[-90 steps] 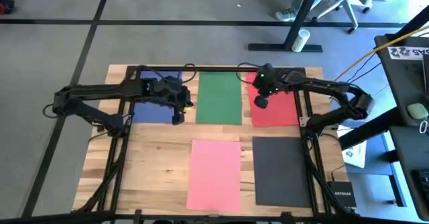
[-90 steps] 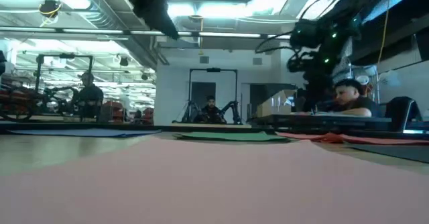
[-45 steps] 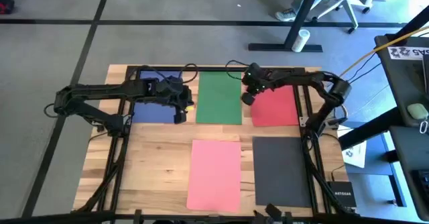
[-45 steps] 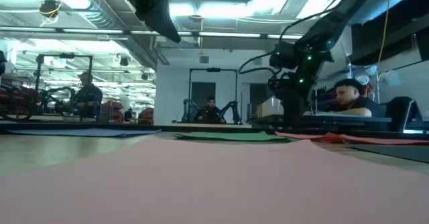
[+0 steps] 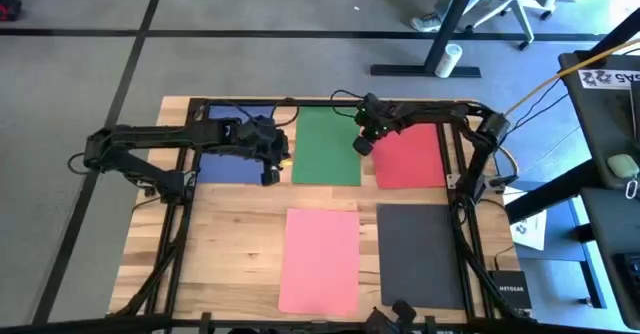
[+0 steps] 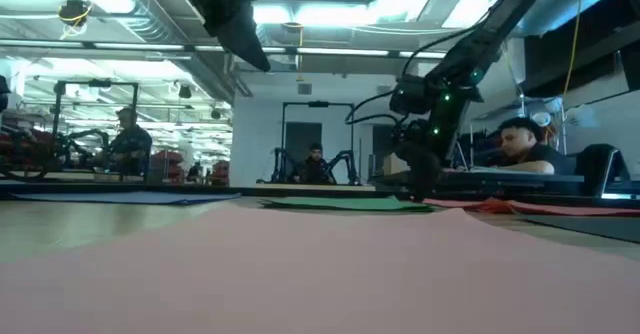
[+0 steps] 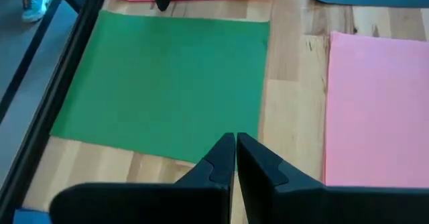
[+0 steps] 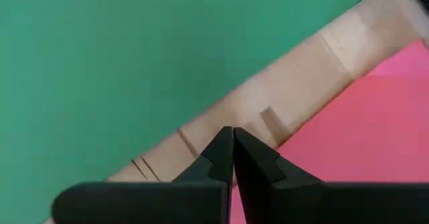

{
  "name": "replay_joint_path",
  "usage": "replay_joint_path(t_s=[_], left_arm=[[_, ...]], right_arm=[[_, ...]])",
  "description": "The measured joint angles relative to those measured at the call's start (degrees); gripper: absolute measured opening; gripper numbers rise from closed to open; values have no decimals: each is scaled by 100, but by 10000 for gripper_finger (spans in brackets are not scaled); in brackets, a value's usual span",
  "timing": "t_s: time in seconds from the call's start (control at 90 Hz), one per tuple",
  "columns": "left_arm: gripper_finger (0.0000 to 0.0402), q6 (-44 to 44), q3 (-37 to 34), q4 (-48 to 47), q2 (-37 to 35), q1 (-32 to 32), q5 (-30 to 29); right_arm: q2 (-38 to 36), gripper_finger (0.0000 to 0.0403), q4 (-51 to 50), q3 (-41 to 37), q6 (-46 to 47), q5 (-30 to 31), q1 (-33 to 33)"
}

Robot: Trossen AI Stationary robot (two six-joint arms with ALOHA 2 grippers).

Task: Organize paper
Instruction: Stack the red paper on top of the other red paper

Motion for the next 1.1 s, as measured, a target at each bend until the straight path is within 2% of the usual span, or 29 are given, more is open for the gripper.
replay_joint_path(t_s=[0.289, 0.789, 1.1], left_arm=[[0, -10, 0, -13, 0, 0, 0], [0, -15, 0, -19, 0, 0, 2], [0, -33, 0, -22, 0, 0, 0]], right_arm=[[15, 0, -168, 68, 102, 17, -289], [20, 0, -194, 56, 74, 379, -376], [-337, 0, -117, 23, -429, 324, -398]])
